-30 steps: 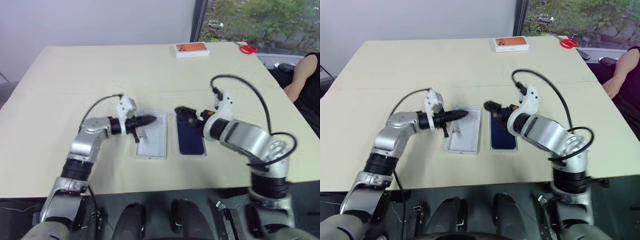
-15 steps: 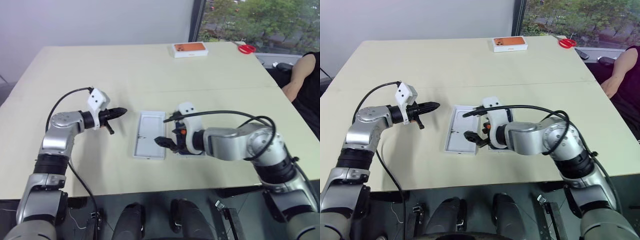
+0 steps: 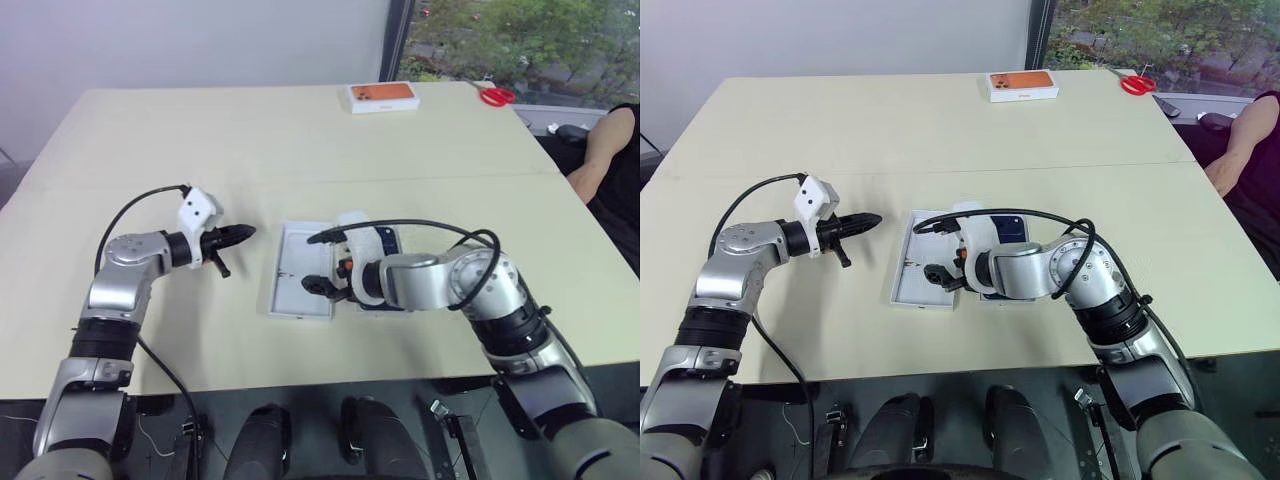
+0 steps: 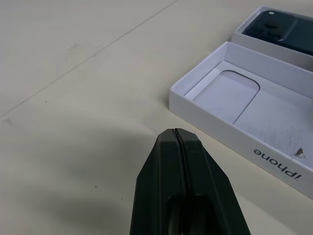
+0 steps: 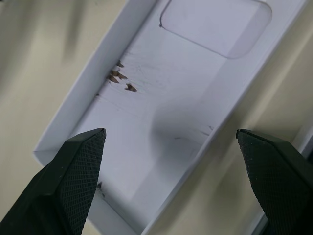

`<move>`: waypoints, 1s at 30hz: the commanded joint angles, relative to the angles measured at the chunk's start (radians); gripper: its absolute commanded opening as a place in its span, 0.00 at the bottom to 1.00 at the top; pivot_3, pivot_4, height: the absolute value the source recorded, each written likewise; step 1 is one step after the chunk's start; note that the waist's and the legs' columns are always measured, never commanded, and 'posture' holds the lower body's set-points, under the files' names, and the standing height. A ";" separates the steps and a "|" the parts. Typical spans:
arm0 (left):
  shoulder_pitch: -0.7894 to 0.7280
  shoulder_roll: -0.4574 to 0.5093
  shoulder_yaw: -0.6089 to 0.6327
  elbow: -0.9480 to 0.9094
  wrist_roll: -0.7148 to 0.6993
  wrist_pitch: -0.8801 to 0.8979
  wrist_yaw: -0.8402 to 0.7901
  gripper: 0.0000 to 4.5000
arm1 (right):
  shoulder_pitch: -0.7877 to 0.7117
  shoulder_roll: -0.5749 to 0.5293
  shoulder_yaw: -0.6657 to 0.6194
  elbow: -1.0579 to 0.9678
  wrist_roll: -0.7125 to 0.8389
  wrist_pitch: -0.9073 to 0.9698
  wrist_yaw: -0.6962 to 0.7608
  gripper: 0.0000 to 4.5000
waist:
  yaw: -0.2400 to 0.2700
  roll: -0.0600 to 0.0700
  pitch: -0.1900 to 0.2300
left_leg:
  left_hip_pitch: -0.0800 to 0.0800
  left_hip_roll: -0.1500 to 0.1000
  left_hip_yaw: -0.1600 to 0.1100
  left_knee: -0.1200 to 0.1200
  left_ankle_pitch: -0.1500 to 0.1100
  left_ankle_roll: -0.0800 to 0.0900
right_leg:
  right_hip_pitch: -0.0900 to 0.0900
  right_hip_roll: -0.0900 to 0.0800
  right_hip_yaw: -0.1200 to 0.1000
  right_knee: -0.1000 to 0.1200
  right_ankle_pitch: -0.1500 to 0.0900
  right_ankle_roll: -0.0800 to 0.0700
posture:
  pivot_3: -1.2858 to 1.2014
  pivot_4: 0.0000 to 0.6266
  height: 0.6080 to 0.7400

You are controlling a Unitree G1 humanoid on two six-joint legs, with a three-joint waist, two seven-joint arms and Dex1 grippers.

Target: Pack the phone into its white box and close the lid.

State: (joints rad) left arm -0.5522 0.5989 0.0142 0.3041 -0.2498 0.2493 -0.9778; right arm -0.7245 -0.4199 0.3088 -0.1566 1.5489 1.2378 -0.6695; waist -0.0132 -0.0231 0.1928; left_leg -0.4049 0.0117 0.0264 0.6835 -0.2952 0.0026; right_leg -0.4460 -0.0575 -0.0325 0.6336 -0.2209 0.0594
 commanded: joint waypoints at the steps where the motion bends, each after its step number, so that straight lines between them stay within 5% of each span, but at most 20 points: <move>1: -0.001 0.000 0.025 -0.042 -0.018 -0.004 0.010 0.00 | -0.026 0.028 -0.021 0.011 -0.039 0.028 0.007 0.80 | 0.000 0.000 0.000 | 0.000 0.000 0.000 0.000 0.000 0.000 | 0.000 0.000 0.000 0.000 0.000 0.000 | 0.52 0.24 1.00; 8: 0.005 0.005 0.035 -0.054 -0.027 0.002 0.018 0.00 | -0.013 0.076 -0.068 0.026 -0.095 0.065 0.000 0.02 | -0.002 0.000 0.000 | 0.000 0.000 0.000 0.000 0.000 0.000 | 0.000 0.000 0.000 0.000 0.000 0.000 | 0.52 0.24 1.00; 16: -0.056 -0.005 0.181 -0.028 -0.161 0.085 0.072 0.00 | 0.038 0.137 -0.179 0.017 -0.032 0.039 -0.037 0.01 | 0.000 0.000 0.000 | 0.000 0.000 -0.001 0.000 0.000 0.000 | 0.000 0.000 -0.001 0.000 0.001 0.001 | 0.52 0.24 1.00; 30: 0.053 0.103 0.078 -0.024 -0.055 0.039 -0.055 0.00 | 0.171 0.161 -0.219 0.011 0.337 -0.192 -0.283 0.01 | -0.007 0.000 0.000 | 0.000 0.000 0.000 0.000 0.000 0.000 | 0.000 0.001 0.000 0.000 0.002 0.002 | 0.52 0.24 1.00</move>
State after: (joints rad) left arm -0.5153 0.6829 0.1215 0.3101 -0.3220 0.3007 -1.0000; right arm -0.5515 -0.2584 0.0921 -0.1127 1.8275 1.0815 -0.9356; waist -0.0200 -0.0228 0.1926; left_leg -0.4045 0.0114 0.0266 0.6834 -0.2952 0.0026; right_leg -0.4460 -0.0567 -0.0322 0.6338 -0.2188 0.0613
